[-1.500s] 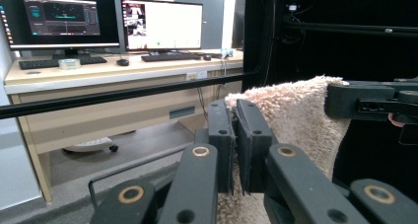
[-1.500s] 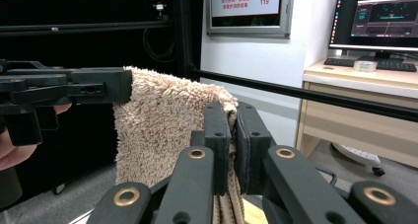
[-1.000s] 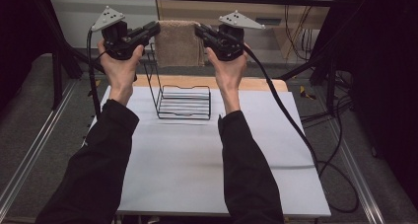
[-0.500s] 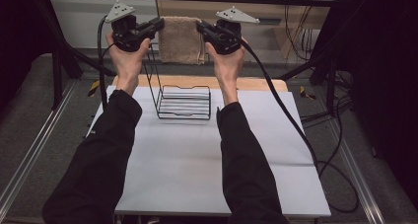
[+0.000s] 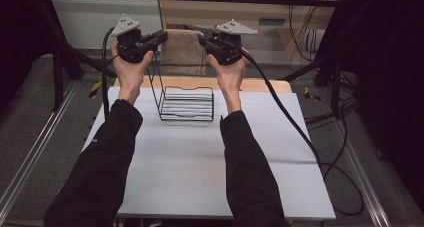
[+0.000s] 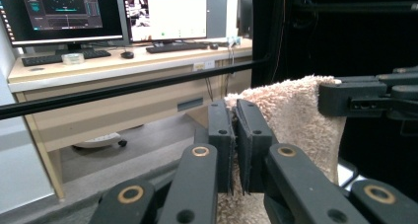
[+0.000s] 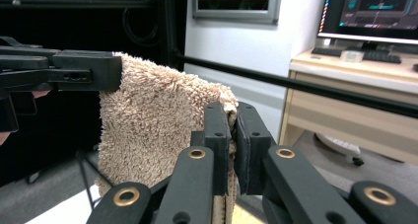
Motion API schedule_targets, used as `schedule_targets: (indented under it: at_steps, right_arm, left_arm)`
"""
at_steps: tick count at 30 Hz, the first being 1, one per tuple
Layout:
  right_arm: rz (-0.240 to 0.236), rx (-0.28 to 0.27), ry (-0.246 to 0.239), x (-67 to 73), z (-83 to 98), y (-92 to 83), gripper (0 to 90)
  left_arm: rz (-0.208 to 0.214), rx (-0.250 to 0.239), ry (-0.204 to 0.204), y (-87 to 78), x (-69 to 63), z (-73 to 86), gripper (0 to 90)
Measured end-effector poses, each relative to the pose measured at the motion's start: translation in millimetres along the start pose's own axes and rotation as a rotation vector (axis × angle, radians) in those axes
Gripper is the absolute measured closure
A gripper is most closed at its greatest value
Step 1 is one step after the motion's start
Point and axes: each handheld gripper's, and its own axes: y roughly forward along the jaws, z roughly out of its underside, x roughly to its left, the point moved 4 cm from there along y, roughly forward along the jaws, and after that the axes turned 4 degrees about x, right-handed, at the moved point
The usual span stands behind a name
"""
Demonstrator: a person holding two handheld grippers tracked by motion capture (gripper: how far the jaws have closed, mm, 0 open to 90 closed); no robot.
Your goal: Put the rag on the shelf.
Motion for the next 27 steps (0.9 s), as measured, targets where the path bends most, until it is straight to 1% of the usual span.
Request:
schedule_targets:
  at_steps: [3, 7, 9, 11, 14, 15, 16, 17, 20, 22, 25, 27]
  right_arm:
    - [-0.021, 0.006, 0.006, 3.7, 8.4, -1.3, 85.4]
    - [-0.038, 0.021, -0.016, 8.8, 14.4, -3.9, 85.3]
    - [-0.04, 0.026, -0.026, 10.2, 15.7, -5.4, 85.3]
    - [-0.043, 0.026, -0.024, 11.7, 16.2, -7.8, 85.2]
    - [-0.053, 0.027, -0.038, 15.5, 17.0, -11.8, 85.1]
    - [-0.057, 0.031, -0.044, 16.9, 17.8, -13.1, 85.1]
    - [-0.059, 0.032, -0.046, 18.2, 18.8, -14.2, 85.0]
    - [-0.061, 0.034, -0.047, 19.3, 20.0, -15.1, 85.0]
    - [-0.066, 0.039, -0.048, 21.7, 23.2, -17.7, 85.0]
    - [-0.068, 0.047, -0.055, 23.4, 25.3, -19.7, 84.8]
    - [-0.079, 0.061, -0.06, 26.5, 28.4, -22.8, 84.7]
    - [-0.084, 0.07, -0.073, 28.9, 30.0, -24.7, 84.7]
  left_arm:
    - [0.014, 0.001, -0.017, -4.6, 1.4, 8.2, 85.2]
    - [0.025, 0.014, -0.004, -10.2, -0.2, 15.6, 85.1]
    - [0.036, 0.009, -0.008, -12.7, -1.7, 19.1, 85.0]
    - [0.041, 0.01, -0.013, -15.0, -2.6, 22.3, 84.8]
    - [0.038, 0.02, 0.007, -20.5, -4.3, 25.7, 84.6]
    - [0.042, 0.02, 0.001, -21.6, -5.1, 27.0, 84.5]
    - [0.044, 0.024, 0.005, -23.3, -4.9, 28.5, 84.4]
    - [0.054, 0.025, -0.001, -23.8, -6.0, 30.0, 84.3]
    - [0.062, 0.027, 0.003, -27.2, -8.9, 33.4, 84.3]
    - [0.062, 0.041, 0.018, -29.3, -10.3, 35.1, 84.4]
    - [0.067, 0.044, 0.023, -33.0, -12.3, 36.9, 84.4]
    - [0.069, 0.048, 0.026, -35.0, -13.5, 38.8, 84.4]
